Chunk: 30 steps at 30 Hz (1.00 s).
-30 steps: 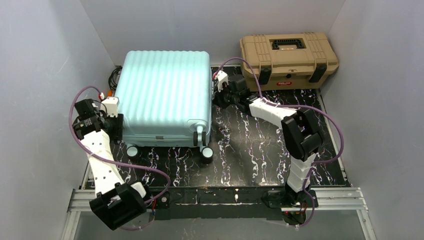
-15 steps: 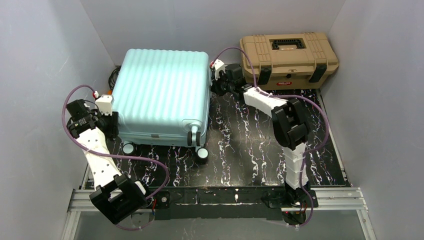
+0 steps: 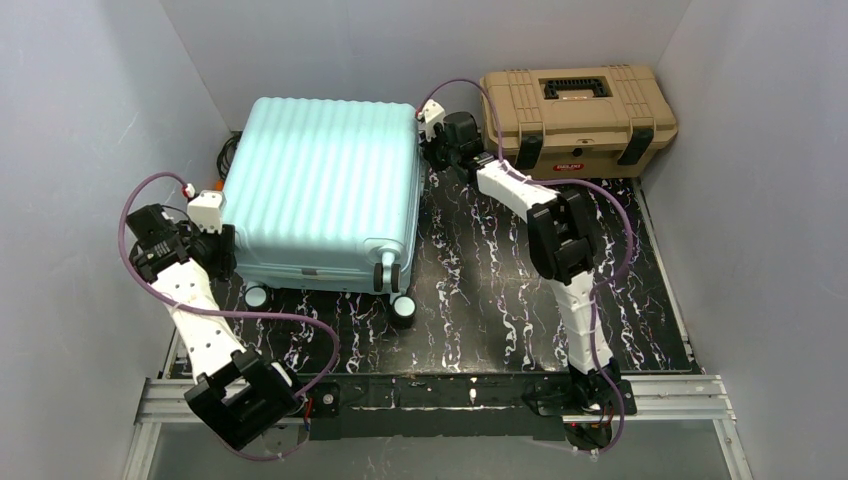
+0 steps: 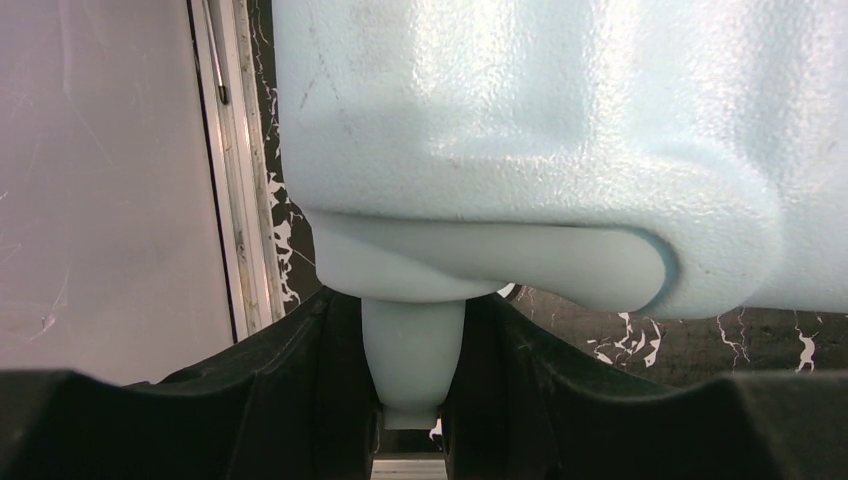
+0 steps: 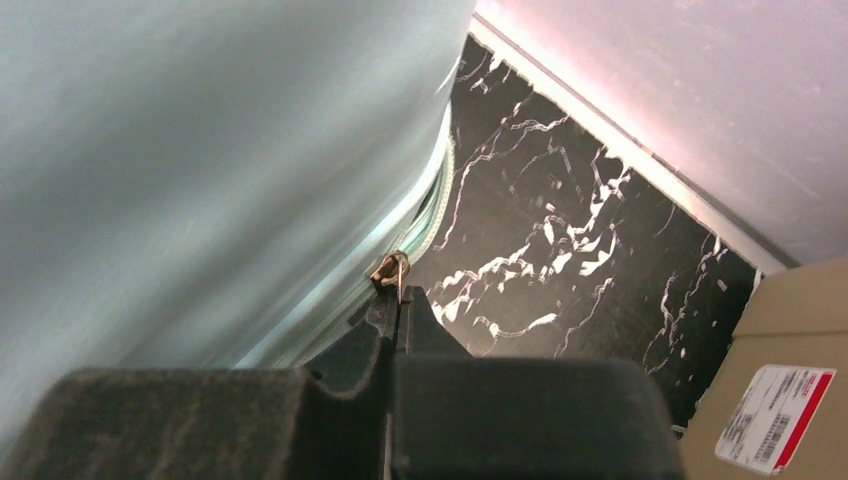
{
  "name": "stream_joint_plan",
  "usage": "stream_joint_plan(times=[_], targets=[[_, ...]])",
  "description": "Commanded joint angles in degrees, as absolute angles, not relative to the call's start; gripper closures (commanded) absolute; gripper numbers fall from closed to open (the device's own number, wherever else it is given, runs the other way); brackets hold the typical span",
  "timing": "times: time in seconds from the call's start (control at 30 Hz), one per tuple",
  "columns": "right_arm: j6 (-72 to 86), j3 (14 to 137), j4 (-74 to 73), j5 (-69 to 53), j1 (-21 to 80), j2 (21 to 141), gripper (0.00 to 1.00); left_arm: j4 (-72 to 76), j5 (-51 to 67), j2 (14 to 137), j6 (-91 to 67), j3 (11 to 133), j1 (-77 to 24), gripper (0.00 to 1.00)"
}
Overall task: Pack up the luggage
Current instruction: Zip the luggage at the center of the board.
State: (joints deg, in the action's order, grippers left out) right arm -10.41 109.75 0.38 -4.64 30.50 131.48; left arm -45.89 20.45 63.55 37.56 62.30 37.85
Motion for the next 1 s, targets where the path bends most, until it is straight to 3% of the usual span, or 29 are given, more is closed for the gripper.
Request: stream_joint_plan(times=[0.0,0.23,0.4,0.7,0.97], targets=[[-11.96,115.58,8.34,0.5,27.89,134.63,0.99,-46.0,16.61,63.22,40.21,60.64,40.87,1.0],[-10.15,115.58,8.26,-12.32,26.54,135.0,0.99,-44.58,16.52,62.99,40.94,59.45,41.82,1.0],[-2.86,112.13,9.31,-9.2,24.29,130.95,0.99,-43.24,16.48,64.88,40.96,60.18,42.76,1.0],[-1.62,87.08,20.83,-5.26,22.5,111.7,0.99,-39.42,15.65,68.91,39.76,62.21,44.3,1.0],[-1.61,70.19,21.76,-7.87,22.88,95.7,0.99,-34.15,11.58,77.47,34.13,69.71,44.29,1.0]])
